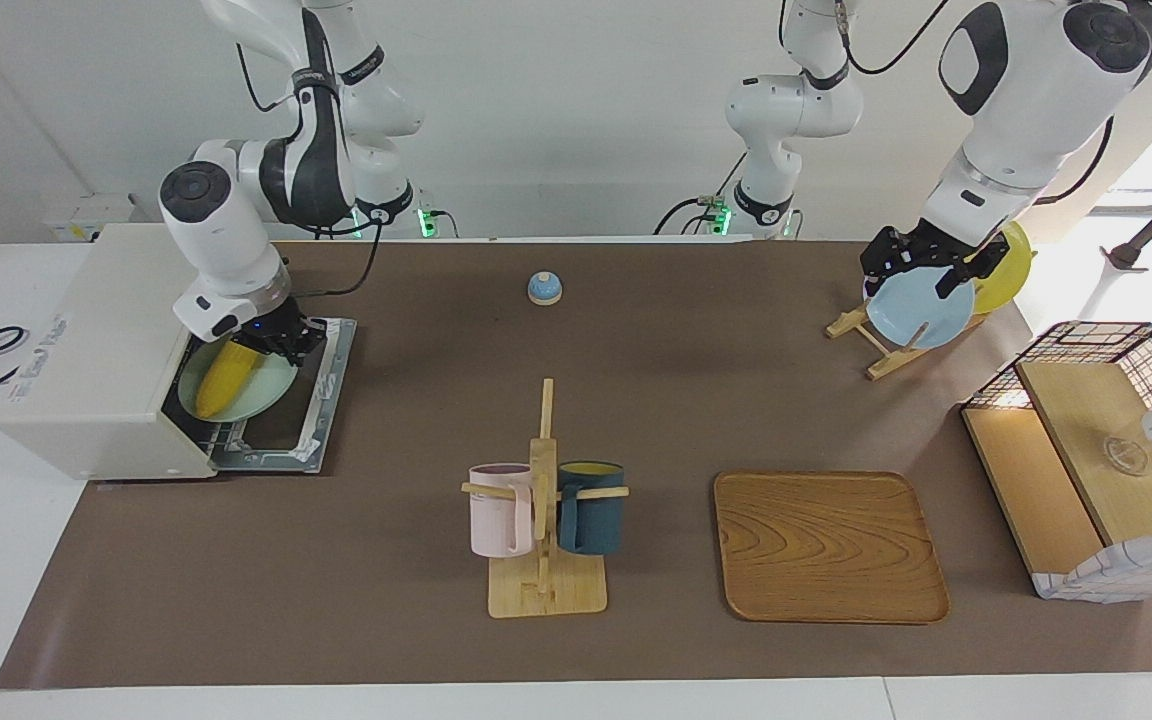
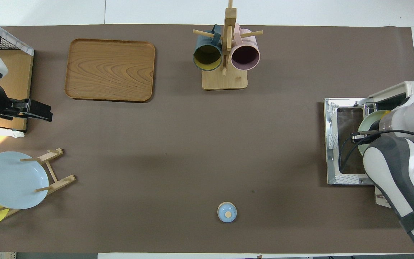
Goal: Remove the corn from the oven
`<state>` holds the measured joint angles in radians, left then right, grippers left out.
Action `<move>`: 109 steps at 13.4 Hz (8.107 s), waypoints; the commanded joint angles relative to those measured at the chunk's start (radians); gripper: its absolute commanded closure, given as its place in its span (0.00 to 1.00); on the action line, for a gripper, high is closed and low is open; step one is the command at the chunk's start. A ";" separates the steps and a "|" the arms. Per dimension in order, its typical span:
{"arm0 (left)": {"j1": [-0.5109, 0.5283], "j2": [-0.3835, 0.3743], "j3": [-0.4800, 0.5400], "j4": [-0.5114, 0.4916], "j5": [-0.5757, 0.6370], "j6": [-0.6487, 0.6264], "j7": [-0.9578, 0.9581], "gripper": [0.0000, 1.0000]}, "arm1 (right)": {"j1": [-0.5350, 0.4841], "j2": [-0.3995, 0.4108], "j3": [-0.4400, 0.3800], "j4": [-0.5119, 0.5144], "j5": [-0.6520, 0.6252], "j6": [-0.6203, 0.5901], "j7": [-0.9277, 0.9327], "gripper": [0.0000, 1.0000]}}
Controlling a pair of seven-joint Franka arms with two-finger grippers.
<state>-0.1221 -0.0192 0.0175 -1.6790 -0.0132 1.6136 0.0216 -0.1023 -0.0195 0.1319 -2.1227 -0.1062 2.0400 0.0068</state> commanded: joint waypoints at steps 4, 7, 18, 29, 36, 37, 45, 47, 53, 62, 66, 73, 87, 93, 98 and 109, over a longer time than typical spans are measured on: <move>0.005 -0.016 -0.002 -0.016 0.015 0.011 0.005 0.00 | 0.280 0.111 0.005 0.219 -0.037 -0.139 0.374 1.00; 0.005 -0.016 -0.002 -0.015 0.016 0.012 0.005 0.00 | 0.429 0.202 0.008 0.308 -0.033 -0.141 0.609 1.00; 0.005 -0.016 -0.002 -0.015 0.015 0.011 0.005 0.00 | 0.650 0.492 0.011 0.400 0.083 0.225 1.027 1.00; -0.011 -0.018 -0.010 -0.016 0.016 0.012 0.001 0.00 | 0.497 0.376 -0.003 0.483 0.071 0.033 0.699 0.25; -0.220 -0.021 -0.013 -0.068 -0.129 0.089 -0.017 0.00 | 0.166 0.178 0.000 0.135 0.054 -0.003 0.378 0.65; -0.259 -0.021 -0.013 -0.096 -0.163 0.132 -0.040 0.00 | 0.149 0.158 0.000 0.065 0.054 0.053 0.372 0.82; -0.588 0.215 -0.013 -0.148 -0.218 0.546 -0.132 0.00 | 0.029 0.112 -0.001 -0.174 0.054 0.307 0.253 1.00; -0.616 0.309 -0.011 -0.093 -0.223 0.578 -0.141 0.00 | 0.013 0.110 -0.003 -0.178 0.054 0.309 0.237 1.00; -0.637 0.496 -0.005 0.021 -0.194 0.605 -0.170 0.00 | -0.013 0.110 -0.005 -0.172 -0.064 0.287 0.208 1.00; -0.665 0.495 -0.008 -0.074 -0.191 0.693 -0.167 0.00 | -0.034 0.101 -0.003 0.078 -0.159 -0.039 0.108 1.00; -0.671 0.495 -0.008 -0.080 -0.192 0.695 -0.172 0.06 | -0.098 0.061 -0.003 0.106 -0.158 -0.095 -0.023 1.00; -0.660 0.490 -0.010 -0.045 -0.228 0.631 -0.193 1.00 | -0.151 -0.020 -0.005 0.115 -0.147 -0.179 -0.157 0.99; -0.137 0.415 -0.005 0.171 -0.194 0.312 -0.088 1.00 | -0.059 0.006 0.018 0.398 0.071 -0.409 -0.168 0.00; -0.088 0.711 0.005 0.459 -0.100 0.334 -0.088 1.00 | -0.039 0.061 0.020 0.509 0.092 -0.498 -0.128 0.00; -0.056 0.783 0.005 0.464 -0.060 0.453 -0.086 1.00 | -0.022 0.066 0.018 0.520 0.091 -0.500 -0.088 0.00; -0.045 0.737 0.009 0.456 -0.073 0.430 -0.091 0.00 | 0.067 0.023 -0.075 0.462 0.089 -0.535 -0.084 0.00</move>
<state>-0.1746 0.7469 0.0278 -1.2348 -0.0997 2.0671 -0.0582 -0.0366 0.0287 0.0631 -1.6301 -0.0378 1.5185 -0.0928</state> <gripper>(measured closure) 0.000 0.000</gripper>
